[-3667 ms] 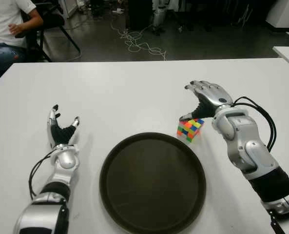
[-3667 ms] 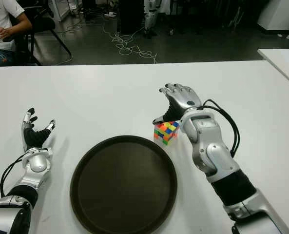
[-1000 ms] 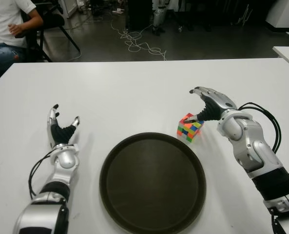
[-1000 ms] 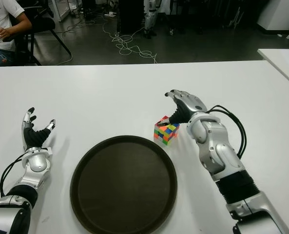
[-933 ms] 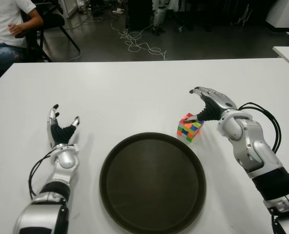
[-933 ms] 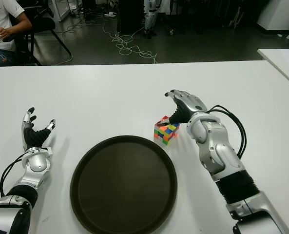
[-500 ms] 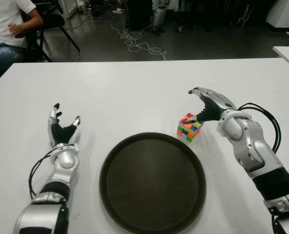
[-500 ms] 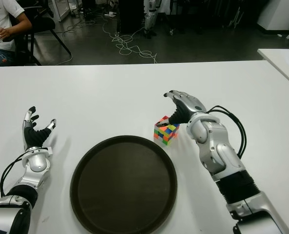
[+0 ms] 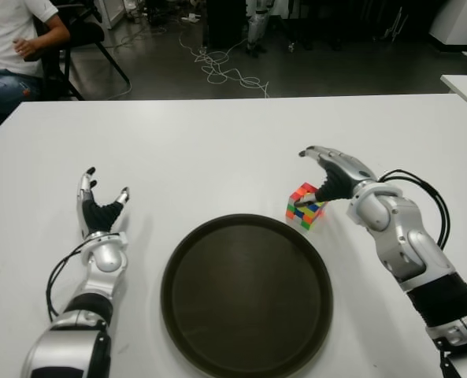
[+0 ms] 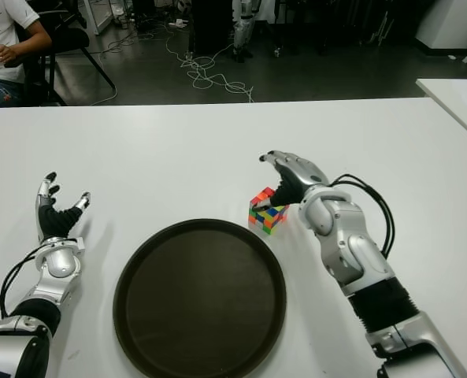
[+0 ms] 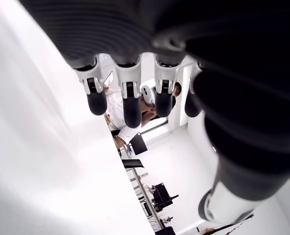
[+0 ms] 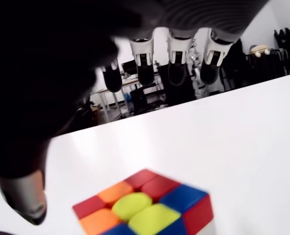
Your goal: Pick up the Rubik's Cube and put it in the plate
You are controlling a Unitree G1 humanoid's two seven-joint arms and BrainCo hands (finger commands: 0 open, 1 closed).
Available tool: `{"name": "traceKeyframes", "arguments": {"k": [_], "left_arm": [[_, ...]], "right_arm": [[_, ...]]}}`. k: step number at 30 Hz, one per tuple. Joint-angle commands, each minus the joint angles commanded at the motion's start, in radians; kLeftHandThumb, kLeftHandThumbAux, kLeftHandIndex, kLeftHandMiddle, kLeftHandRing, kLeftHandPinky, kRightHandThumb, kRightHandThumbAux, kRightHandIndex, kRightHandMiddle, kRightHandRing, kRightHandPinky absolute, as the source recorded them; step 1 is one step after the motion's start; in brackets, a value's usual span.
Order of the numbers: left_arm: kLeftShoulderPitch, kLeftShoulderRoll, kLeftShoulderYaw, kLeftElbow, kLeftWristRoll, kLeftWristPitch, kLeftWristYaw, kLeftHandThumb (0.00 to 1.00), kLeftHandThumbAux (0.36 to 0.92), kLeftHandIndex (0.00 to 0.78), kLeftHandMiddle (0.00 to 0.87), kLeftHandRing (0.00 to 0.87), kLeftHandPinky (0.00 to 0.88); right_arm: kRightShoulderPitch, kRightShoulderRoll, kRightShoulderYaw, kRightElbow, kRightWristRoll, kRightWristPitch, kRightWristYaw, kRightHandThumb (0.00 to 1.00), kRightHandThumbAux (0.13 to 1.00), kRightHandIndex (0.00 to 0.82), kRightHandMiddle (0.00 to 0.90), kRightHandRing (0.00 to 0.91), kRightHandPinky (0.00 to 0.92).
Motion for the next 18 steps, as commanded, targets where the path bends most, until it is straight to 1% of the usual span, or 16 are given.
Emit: {"name": "traceKeyframes", "arguments": {"k": [6, 12, 18], "left_arm": [[0.000, 0.000, -0.004, -0.001, 0.006, 0.005, 0.006, 0.000, 0.783, 0.082, 0.111, 0.111, 0.087], [0.000, -0.002, -0.003, -0.001, 0.005, 0.006, 0.014, 0.000, 0.779, 0.085, 0.109, 0.105, 0.082], [0.002, -0.002, -0.006, -0.002, 0.006, -0.001, 0.013, 0.000, 0.770, 0.094, 0.115, 0.112, 0.100]], "right_arm": [[0.013, 0.003, 0.013, -0.012, 0.000, -0.001, -0.003, 0.000, 0.728, 0.000, 0.000, 0.000, 0.000], [0.014, 0.004, 0.018, -0.006, -0.004, -0.007, -0.013, 0.000, 0.754, 0.000, 0.000, 0.000, 0.000], [0.016, 0.008, 0.027, -0.003, -0.015, 0.000, -0.019, 0.000, 0.795, 0.000, 0.000, 0.000, 0.000]]}}
